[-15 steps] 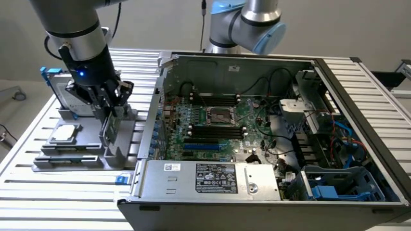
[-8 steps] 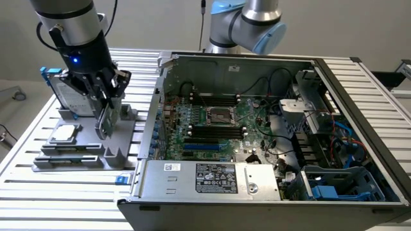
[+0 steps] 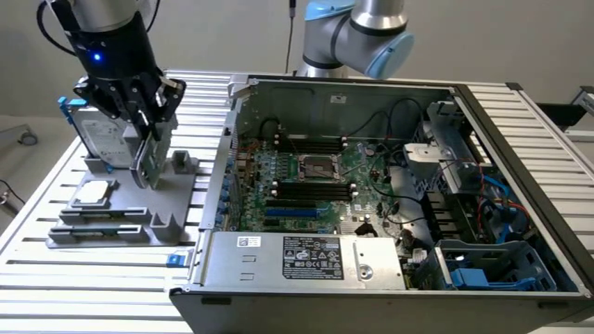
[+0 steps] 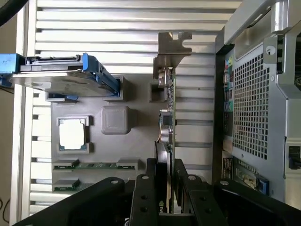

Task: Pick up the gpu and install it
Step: 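Pick up the gpu and move the gpu toward the slot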

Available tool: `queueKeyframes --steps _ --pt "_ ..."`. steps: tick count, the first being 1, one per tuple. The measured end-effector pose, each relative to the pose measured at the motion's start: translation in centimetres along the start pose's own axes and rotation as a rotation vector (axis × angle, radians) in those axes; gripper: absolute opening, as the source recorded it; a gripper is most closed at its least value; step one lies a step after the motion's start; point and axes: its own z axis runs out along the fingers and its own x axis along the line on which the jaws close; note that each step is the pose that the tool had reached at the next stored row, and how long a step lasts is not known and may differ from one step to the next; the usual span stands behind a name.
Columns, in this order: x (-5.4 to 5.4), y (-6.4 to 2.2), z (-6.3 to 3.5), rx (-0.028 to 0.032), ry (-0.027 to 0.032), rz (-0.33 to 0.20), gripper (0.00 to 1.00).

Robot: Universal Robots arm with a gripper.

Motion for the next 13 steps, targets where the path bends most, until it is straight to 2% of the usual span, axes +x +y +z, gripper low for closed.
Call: queueKeyframes --steps 13 --pt "-5.3 0.12 -6.09 -0.0002 0.0059 0.001 0.26"
